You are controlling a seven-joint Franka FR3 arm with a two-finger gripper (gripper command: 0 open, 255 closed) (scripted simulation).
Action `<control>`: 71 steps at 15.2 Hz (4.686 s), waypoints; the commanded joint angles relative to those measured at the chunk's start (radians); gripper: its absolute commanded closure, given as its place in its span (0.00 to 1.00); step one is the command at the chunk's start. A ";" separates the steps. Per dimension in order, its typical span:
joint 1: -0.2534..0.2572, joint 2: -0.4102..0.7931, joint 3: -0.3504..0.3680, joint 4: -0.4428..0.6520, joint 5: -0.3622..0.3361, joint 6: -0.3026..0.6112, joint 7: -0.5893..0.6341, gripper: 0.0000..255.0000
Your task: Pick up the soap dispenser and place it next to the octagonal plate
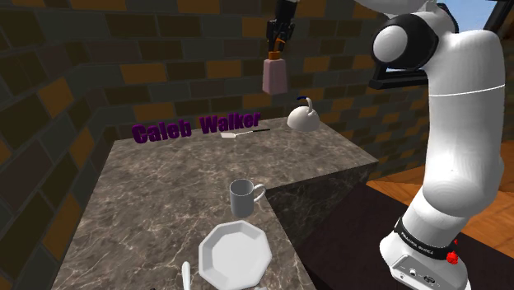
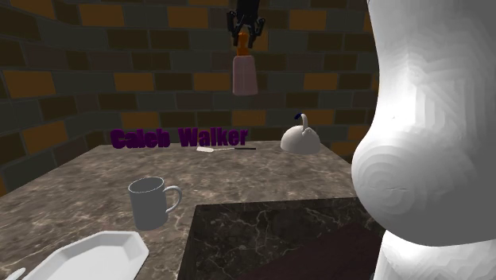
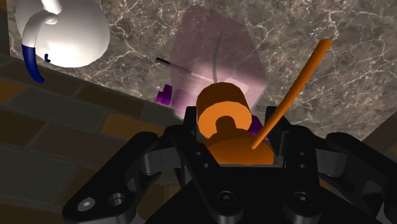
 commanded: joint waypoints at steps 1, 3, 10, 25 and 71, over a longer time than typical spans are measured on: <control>-0.008 0.030 0.001 0.069 0.005 -0.039 0.002 1.00; 0.035 -0.106 0.001 -0.142 -0.020 0.038 0.020 1.00; 0.123 -0.415 0.044 -0.557 -0.082 0.156 0.125 1.00; 0.222 -0.847 0.220 -1.000 -0.098 0.180 0.394 1.00; 0.418 -1.251 0.716 -1.411 0.186 0.260 0.934 1.00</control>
